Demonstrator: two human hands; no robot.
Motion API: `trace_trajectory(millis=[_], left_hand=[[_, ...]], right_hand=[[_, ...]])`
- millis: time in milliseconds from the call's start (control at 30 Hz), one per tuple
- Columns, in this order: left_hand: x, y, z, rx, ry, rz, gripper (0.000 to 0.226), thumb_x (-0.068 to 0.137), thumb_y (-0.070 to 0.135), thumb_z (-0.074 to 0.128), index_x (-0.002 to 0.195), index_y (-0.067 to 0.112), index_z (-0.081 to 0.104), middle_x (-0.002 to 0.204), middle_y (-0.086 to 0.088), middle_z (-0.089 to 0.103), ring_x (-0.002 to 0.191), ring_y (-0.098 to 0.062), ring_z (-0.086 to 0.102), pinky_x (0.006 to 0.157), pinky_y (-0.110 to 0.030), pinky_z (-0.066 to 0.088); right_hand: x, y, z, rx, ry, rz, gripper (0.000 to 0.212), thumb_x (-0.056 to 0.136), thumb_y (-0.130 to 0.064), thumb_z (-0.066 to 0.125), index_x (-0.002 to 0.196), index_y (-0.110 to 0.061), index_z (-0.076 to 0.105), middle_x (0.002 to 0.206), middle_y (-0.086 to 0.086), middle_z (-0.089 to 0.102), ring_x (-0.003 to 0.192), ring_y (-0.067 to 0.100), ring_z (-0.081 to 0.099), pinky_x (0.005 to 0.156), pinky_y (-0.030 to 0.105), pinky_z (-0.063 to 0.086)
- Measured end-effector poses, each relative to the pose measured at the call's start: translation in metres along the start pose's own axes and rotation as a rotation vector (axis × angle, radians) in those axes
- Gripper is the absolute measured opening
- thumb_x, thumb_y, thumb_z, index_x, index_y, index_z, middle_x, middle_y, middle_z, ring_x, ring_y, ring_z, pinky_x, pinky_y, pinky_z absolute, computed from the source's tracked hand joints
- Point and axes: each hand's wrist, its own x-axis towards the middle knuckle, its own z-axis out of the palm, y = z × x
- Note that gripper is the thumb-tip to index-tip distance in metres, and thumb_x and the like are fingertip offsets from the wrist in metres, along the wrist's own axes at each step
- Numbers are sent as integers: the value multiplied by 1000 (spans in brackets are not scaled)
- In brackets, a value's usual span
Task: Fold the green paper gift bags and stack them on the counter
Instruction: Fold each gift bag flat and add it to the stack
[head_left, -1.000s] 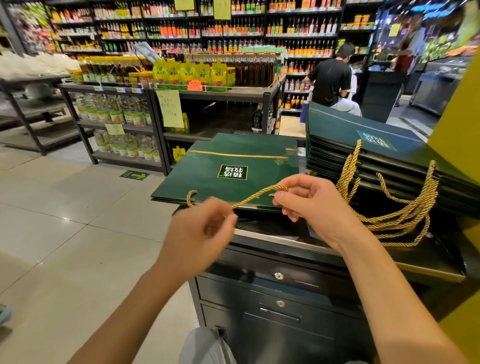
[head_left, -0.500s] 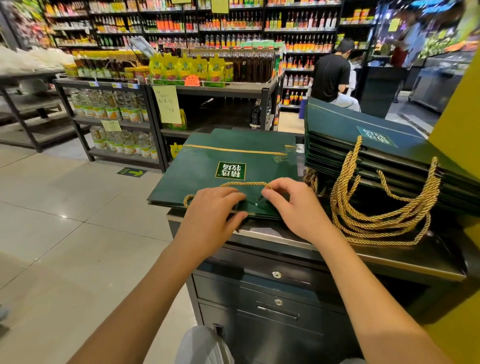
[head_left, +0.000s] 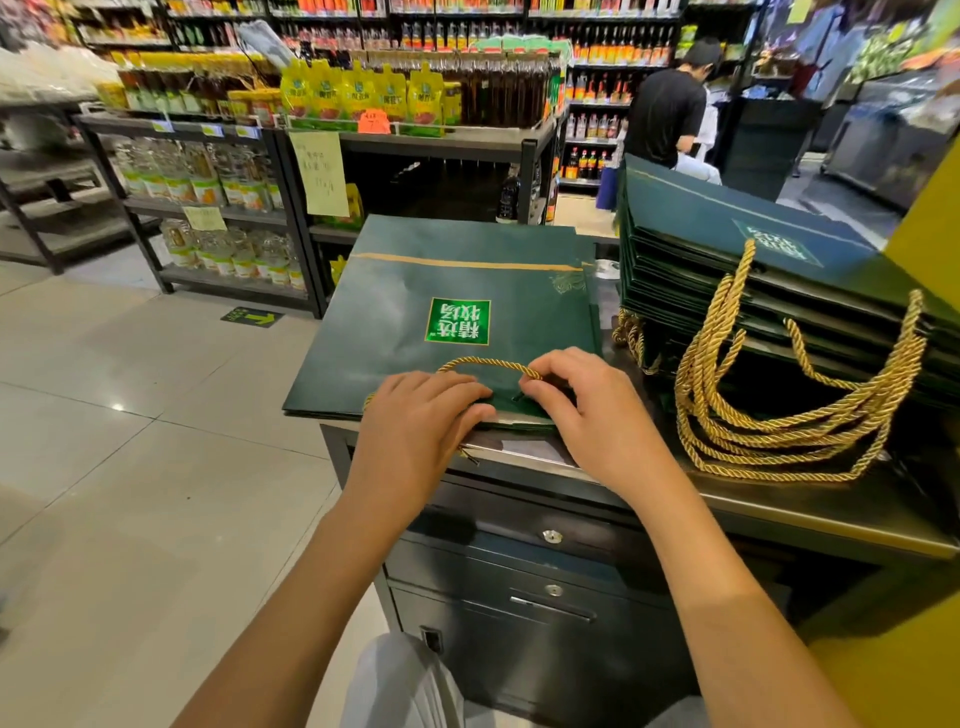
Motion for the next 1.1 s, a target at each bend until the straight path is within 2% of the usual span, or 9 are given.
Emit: trace_trajectory(millis=[200,300,367,500,600,767,867,967,1100], left_hand=[[8,3,-2,40,24,2,43,97,44,44,92,16,77,80,-1,75,71,-26,70,70,-39,56],[13,7,-6,86,26,-9,33,89,39,55,87,15,77,72,-3,73,62,-28,68,64,-40,56],[15,9,-5,96,40,-33,27,84,34,60,84,13,77,67,-4,71,58,-29,66,60,-41,56],[16,12,-1,98,88,-106,47,98,45,41,84,14,74,64,-3,68,56,-28,62,63,-40,54],[19,17,-1,75,66,-154,53,101,49,34,87,16,72,66,-1,67,61,-28,62,72,-41,50],[7,27,-3,-36,252,-150,13,97,27,65,97,14,65,81,2,69,83,-17,56,91,-39,42],[-3,25,6,-15,238,-41,12,97,28,65,92,18,67,106,1,68,106,-18,62,112,-45,32],[-3,25,10,-7,241,-64,16,96,33,65,98,20,75,125,-4,66,122,-21,57,114,-48,28],[4,30,11,-6,230,-117,9,94,23,70,96,18,78,124,-5,68,119,-23,59,110,-48,29]], right_hand=[[-1,0,1,24,-12,-18,15,101,-24,61,106,-20,74,98,-6,68,96,18,57,89,38,47],[-3,1,-2,138,-30,29,22,98,-39,57,106,-29,75,99,-18,69,101,10,58,98,46,45],[-4,1,-3,160,-23,44,28,87,-47,56,103,-35,74,100,-23,67,105,7,59,104,50,43],[-3,6,-1,173,-18,21,20,92,-28,62,107,-31,75,106,-22,67,107,6,61,105,52,43],[-2,8,-1,171,-54,3,23,98,-29,56,111,-29,74,108,-22,66,109,8,60,105,53,42],[0,8,-2,156,-85,-16,24,103,-24,53,119,-27,70,116,-18,66,115,12,57,106,53,39],[-1,7,-1,161,-68,-22,26,104,-21,51,121,-26,70,116,-17,66,112,14,56,104,53,40],[-1,6,-3,161,-64,-16,27,105,-20,50,121,-27,70,113,-17,66,107,14,56,101,53,41],[0,5,-5,175,-64,-6,28,106,-18,49,120,-25,71,108,-18,64,104,13,56,99,48,43]])
